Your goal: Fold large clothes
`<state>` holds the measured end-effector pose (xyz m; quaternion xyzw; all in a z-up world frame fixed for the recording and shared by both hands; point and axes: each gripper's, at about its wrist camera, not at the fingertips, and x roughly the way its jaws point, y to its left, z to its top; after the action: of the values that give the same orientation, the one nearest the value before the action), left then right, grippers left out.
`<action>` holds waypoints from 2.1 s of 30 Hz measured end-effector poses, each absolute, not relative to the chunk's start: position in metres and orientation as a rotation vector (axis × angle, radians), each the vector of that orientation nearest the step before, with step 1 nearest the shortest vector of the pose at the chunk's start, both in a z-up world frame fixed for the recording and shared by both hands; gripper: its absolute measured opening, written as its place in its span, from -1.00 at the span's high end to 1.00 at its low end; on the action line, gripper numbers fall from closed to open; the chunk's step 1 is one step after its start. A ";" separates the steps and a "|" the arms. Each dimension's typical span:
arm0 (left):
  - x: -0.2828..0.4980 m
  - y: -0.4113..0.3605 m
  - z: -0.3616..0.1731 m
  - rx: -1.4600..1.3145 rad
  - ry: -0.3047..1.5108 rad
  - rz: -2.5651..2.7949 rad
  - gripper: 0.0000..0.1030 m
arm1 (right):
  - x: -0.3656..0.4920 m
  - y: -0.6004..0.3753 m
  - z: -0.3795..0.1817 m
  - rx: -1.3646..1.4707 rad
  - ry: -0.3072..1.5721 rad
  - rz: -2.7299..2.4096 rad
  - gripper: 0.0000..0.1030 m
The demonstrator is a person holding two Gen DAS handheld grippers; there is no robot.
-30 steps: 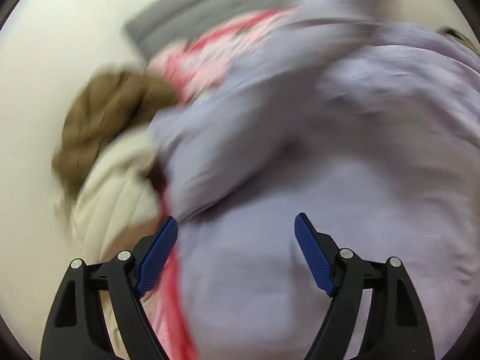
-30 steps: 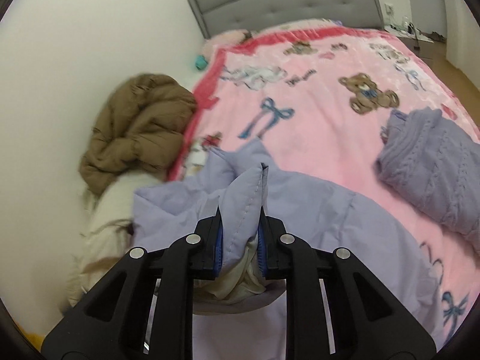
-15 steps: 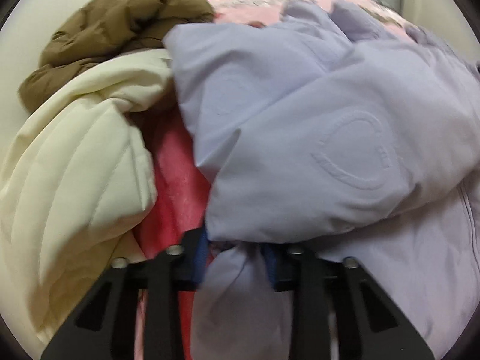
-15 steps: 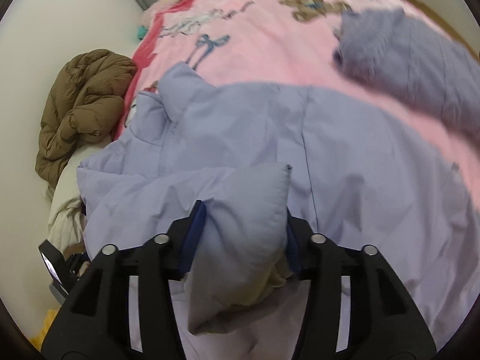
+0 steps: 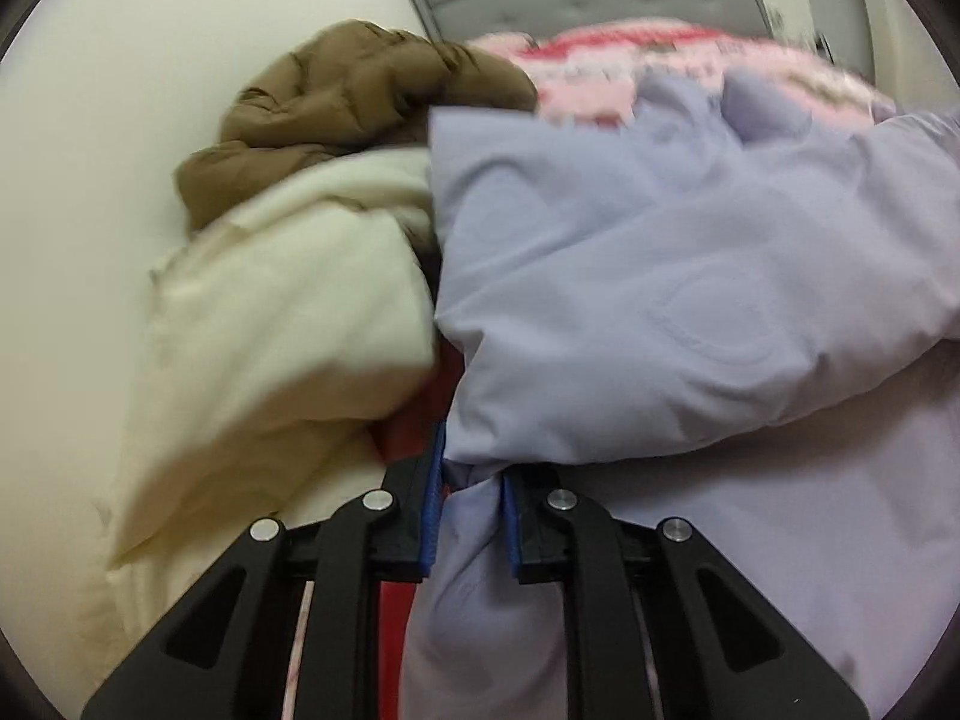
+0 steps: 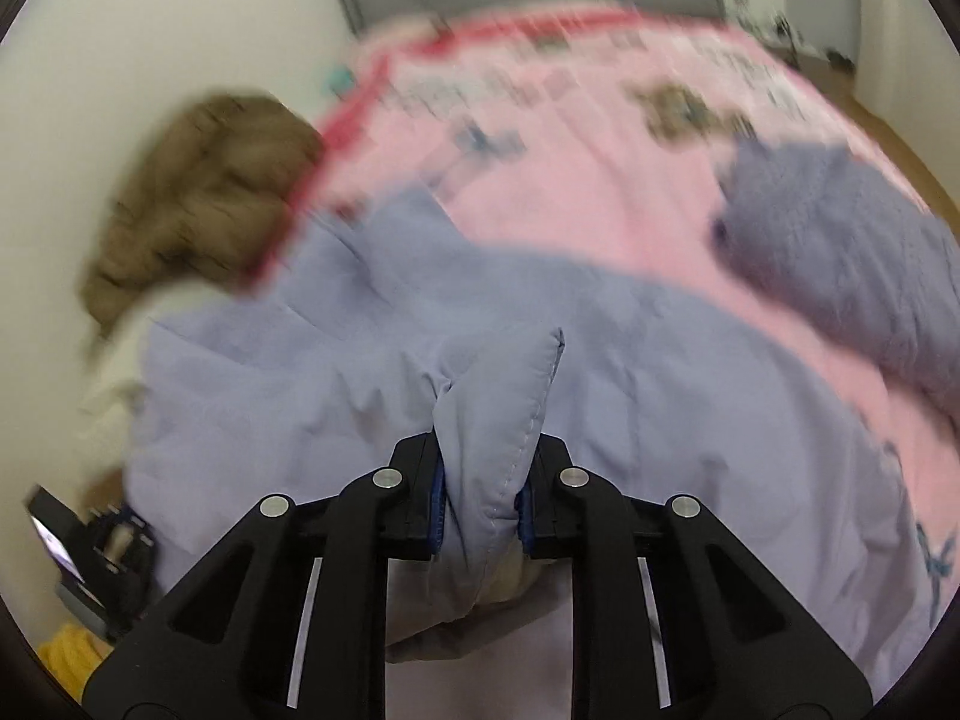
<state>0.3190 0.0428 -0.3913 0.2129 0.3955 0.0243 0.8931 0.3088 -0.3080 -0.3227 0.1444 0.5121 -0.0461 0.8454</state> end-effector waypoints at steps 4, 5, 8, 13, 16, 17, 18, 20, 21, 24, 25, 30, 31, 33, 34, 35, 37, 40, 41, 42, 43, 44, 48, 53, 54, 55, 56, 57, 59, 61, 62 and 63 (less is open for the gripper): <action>0.315 0.028 -0.399 0.578 0.768 0.019 0.61 | 0.297 -0.315 -0.360 0.323 1.160 -0.128 0.61; 0.314 0.030 -0.397 0.585 0.761 0.014 0.58 | 0.295 -0.318 -0.357 0.344 1.146 -0.136 0.53; 0.303 0.040 -0.387 0.566 0.772 0.021 0.15 | 0.286 -0.320 -0.332 0.382 1.078 -0.179 0.24; 0.287 0.053 -0.365 0.562 0.715 0.006 -0.24 | 0.281 -0.296 -0.277 0.226 0.935 -0.216 -0.14; 0.275 0.045 -0.353 0.613 0.634 -0.071 -0.24 | 0.292 -0.268 -0.254 0.176 0.850 -0.143 -0.16; 0.272 0.036 -0.347 0.632 0.591 -0.101 -0.24 | 0.300 -0.257 -0.254 0.201 0.855 -0.068 -0.16; 0.274 0.028 -0.342 0.635 0.566 -0.131 -0.25 | 0.311 -0.245 -0.257 0.220 0.878 0.004 -0.14; 0.284 0.010 -0.338 0.612 0.570 -0.218 -0.32 | 0.326 -0.225 -0.269 0.220 0.930 0.089 0.15; 0.294 0.001 -0.340 0.595 0.613 -0.256 -0.32 | 0.334 -0.212 -0.281 0.209 0.970 0.119 0.20; 0.328 -0.008 -0.361 0.530 0.793 -0.262 -0.32 | 0.348 -0.188 -0.318 0.169 1.086 0.132 0.19; 0.333 -0.006 -0.367 0.500 0.823 -0.258 -0.32 | 0.351 -0.183 -0.329 0.139 1.114 0.115 0.16; 0.345 0.004 -0.394 0.382 0.934 -0.250 -0.35 | 0.343 -0.174 -0.368 0.043 1.126 0.102 0.16; 0.343 0.003 -0.395 0.403 0.922 -0.247 -0.36 | 0.342 -0.174 -0.369 0.037 1.117 0.103 0.16; 0.337 -0.004 -0.395 0.445 0.897 -0.233 -0.36 | 0.336 -0.174 -0.359 0.054 1.083 0.099 0.15; 0.335 -0.006 -0.392 0.448 0.883 -0.229 -0.36 | 0.330 -0.178 -0.350 0.078 1.050 0.091 0.12; 0.332 -0.007 -0.387 0.450 0.854 -0.220 -0.36 | 0.319 -0.184 -0.338 0.104 0.991 0.071 0.11; 0.323 -0.007 -0.376 0.467 0.802 -0.202 -0.36 | 0.296 -0.199 -0.319 0.130 0.887 0.004 -0.10; 0.307 -0.016 -0.352 0.452 0.695 -0.234 -0.43 | 0.261 -0.234 -0.303 0.174 0.815 -0.153 -0.18; 0.302 -0.024 -0.343 0.442 0.658 -0.260 -0.55 | 0.249 -0.250 -0.304 0.212 0.821 -0.193 -0.13; 0.299 -0.031 -0.339 0.443 0.641 -0.279 -0.60 | 0.242 -0.264 -0.309 0.248 0.847 -0.204 -0.11; 0.295 -0.039 -0.338 0.453 0.640 -0.302 -0.61 | 0.239 -0.274 -0.317 0.272 0.881 -0.217 -0.11; 0.296 -0.054 -0.344 0.482 0.661 -0.324 -0.61 | 0.237 -0.282 -0.325 0.291 0.914 -0.224 -0.03; 0.313 -0.084 -0.382 0.567 0.833 -0.325 -0.61 | 0.235 -0.296 -0.372 0.281 1.037 -0.211 0.09; 0.325 -0.090 -0.395 0.556 0.889 -0.311 -0.61 | 0.237 -0.300 -0.405 0.302 1.075 -0.174 0.06; 0.324 -0.089 -0.396 0.549 0.894 -0.309 -0.61 | 0.239 -0.302 -0.408 0.317 1.076 -0.172 0.06; 0.323 -0.089 -0.396 0.545 0.893 -0.306 -0.61 | 0.239 -0.301 -0.408 0.326 1.076 -0.171 0.05; 0.323 -0.090 -0.396 0.551 0.889 -0.298 -0.61 | 0.238 -0.302 -0.406 0.335 1.073 -0.170 0.05; 0.322 -0.093 -0.394 0.564 0.881 -0.287 -0.61 | 0.239 -0.300 -0.404 0.344 1.065 -0.172 0.04; 0.313 -0.098 -0.387 0.598 0.842 -0.253 -0.61 | 0.228 -0.306 -0.387 0.395 1.008 -0.184 0.04; 0.301 -0.104 -0.374 0.592 0.790 -0.236 -0.61 | 0.205 -0.317 -0.369 0.459 0.938 -0.231 -0.04; 0.294 -0.109 -0.363 0.559 0.752 -0.246 -0.61 | 0.184 -0.330 -0.357 0.525 0.877 -0.293 -0.25; 0.288 -0.115 -0.356 0.538 0.730 -0.256 -0.61 | 0.168 -0.339 -0.351 0.572 0.845 -0.334 -0.33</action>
<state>0.2880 -0.1146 -0.3565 0.2594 0.3515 -0.1231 0.8911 0.1685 -0.3388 -0.3510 0.2723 0.4023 -0.1589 0.8595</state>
